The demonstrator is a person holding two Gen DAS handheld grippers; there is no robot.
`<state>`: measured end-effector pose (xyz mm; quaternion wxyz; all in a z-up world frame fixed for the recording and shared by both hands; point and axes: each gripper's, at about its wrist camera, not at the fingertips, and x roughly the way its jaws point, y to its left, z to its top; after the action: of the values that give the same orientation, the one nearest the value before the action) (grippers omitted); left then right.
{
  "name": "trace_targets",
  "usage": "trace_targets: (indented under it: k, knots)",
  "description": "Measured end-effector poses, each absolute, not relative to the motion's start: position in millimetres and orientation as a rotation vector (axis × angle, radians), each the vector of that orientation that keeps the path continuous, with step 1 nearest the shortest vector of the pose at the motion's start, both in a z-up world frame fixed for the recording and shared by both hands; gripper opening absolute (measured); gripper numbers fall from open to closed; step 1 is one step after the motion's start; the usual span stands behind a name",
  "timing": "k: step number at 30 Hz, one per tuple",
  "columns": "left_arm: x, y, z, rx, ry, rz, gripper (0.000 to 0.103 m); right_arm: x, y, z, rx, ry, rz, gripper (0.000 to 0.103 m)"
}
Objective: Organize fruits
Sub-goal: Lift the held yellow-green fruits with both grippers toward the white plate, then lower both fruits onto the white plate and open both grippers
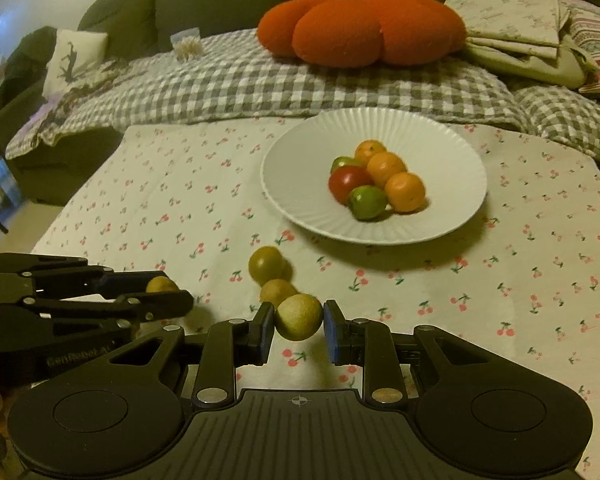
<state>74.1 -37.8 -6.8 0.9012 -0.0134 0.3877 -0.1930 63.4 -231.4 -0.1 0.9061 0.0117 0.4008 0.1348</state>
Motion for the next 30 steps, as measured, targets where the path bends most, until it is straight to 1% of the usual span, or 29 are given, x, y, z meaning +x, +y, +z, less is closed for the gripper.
trace_targets:
  k: [15,23,30]
  knots:
    - [95,-22,15,-0.166,0.762,-0.385,0.025,63,-240,11,0.025,0.773,0.291,0.024]
    - [112,-39,23,-0.197,0.737,-0.393,0.025,75,-247,19,0.041,0.747,0.257,0.024]
    - [138,-60,20,-0.227,0.739,-0.38,0.025,94,-266,21,0.054,0.729,0.18,0.024]
